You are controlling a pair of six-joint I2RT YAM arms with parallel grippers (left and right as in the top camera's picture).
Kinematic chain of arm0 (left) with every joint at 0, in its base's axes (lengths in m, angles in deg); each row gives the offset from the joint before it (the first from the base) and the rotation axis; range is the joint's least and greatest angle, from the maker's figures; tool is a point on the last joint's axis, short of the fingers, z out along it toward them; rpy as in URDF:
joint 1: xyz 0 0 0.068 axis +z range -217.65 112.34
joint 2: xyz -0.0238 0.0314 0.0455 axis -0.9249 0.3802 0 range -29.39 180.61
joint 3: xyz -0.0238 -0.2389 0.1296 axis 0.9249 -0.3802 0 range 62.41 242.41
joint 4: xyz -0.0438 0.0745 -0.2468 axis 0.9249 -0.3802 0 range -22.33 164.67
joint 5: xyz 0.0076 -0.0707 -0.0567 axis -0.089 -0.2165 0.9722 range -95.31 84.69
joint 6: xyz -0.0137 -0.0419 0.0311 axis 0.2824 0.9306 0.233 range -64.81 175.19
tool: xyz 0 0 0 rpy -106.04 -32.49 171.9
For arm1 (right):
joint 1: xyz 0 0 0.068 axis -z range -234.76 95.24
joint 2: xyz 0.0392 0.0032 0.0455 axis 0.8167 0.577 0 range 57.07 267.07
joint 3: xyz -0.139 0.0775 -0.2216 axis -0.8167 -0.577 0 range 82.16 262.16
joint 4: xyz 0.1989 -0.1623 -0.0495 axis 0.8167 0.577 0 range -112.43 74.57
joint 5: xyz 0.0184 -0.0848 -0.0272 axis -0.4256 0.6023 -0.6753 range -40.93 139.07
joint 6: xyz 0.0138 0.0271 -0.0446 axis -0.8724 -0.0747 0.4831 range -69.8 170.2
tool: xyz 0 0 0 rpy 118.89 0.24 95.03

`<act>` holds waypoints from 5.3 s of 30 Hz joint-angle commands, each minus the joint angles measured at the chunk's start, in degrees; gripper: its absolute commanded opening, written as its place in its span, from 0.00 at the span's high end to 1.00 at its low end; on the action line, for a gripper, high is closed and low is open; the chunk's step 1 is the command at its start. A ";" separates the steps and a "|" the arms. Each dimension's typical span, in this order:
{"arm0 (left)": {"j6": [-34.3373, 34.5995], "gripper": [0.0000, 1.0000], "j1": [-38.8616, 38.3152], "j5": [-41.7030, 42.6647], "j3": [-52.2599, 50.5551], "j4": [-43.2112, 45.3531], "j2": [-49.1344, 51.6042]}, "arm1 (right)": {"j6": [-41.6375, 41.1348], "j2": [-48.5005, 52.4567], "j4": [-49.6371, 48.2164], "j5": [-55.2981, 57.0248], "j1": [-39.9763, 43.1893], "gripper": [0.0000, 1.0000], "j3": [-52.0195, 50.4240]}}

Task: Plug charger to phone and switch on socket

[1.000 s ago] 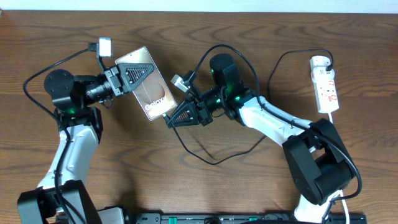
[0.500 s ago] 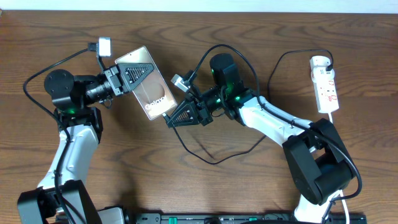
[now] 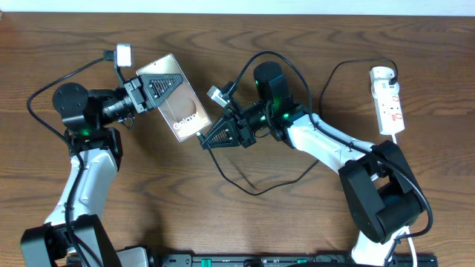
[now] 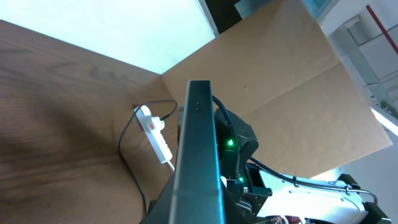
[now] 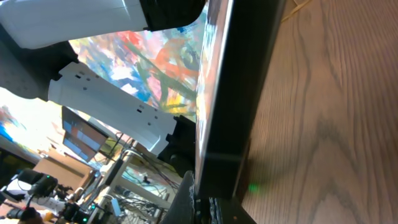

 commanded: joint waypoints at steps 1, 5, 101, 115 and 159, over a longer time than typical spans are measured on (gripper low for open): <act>-0.44 0.93 -0.15 -0.24 0.61 0.52 -0.13 | -1.86 -0.04 -1.88 -1.07 0.09 0.99 0.70; -0.28 0.93 -0.98 -0.39 0.61 0.52 -0.13 | -2.67 -0.04 -2.95 -1.05 0.07 0.99 0.70; 0.52 0.93 -2.40 0.07 0.63 0.55 -0.13 | -4.85 -0.04 -4.44 -0.98 -0.28 0.99 0.70; -4.11 0.93 -2.40 4.79 0.61 0.52 -0.13 | -8.72 -0.04 -7.74 -0.74 -0.24 0.99 0.70; -5.95 0.93 -2.27 6.75 0.61 0.52 -0.13 | -19.58 -0.04 -21.99 -0.13 0.35 0.01 0.70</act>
